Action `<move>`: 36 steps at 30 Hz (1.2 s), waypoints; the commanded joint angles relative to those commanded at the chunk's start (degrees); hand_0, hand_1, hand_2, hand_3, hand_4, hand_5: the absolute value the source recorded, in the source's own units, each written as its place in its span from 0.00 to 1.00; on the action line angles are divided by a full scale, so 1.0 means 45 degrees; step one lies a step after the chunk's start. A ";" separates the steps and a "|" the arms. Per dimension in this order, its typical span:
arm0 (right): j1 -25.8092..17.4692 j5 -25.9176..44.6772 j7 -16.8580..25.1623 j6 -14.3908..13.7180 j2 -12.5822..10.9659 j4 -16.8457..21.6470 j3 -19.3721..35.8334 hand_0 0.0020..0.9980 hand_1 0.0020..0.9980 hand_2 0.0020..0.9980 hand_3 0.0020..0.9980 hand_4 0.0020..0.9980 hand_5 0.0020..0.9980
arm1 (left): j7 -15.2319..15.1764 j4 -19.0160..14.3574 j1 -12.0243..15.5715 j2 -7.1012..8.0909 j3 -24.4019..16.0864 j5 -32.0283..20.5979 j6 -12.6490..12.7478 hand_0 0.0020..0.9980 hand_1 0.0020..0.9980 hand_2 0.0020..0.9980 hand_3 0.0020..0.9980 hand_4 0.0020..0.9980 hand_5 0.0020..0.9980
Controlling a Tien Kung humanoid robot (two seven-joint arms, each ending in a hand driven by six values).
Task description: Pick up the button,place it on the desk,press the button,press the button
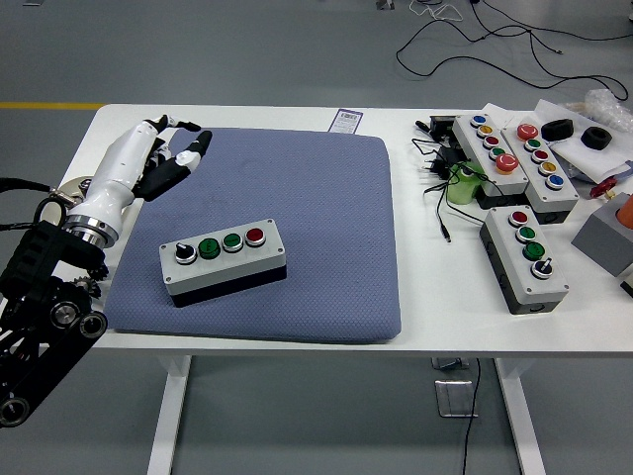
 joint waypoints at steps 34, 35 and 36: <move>-0.0134 -0.0526 0.0056 0.0010 0.0062 0.0000 0.0416 0.67 0.66 0.68 0.62 0.31 0.17 | -0.2891 0.0430 0.3776 -0.2845 -0.4333 -0.8977 -0.1893 0.85 0.87 0.92 0.90 0.68 1.00; -0.0116 -0.0509 0.0063 0.0009 0.0063 0.0000 0.0384 0.67 0.66 0.68 0.62 0.31 0.17 | -0.2910 0.0383 0.3861 -0.2882 -0.4364 -0.8832 -0.1899 0.85 0.87 0.92 0.90 0.68 1.00; -0.0103 -0.0480 0.0068 0.0009 0.0063 0.0000 0.0349 0.67 0.66 0.68 0.62 0.31 0.17 | -0.2933 0.0350 0.3924 -0.2912 -0.4396 -0.8713 -0.1892 0.84 0.87 0.91 0.91 0.68 1.00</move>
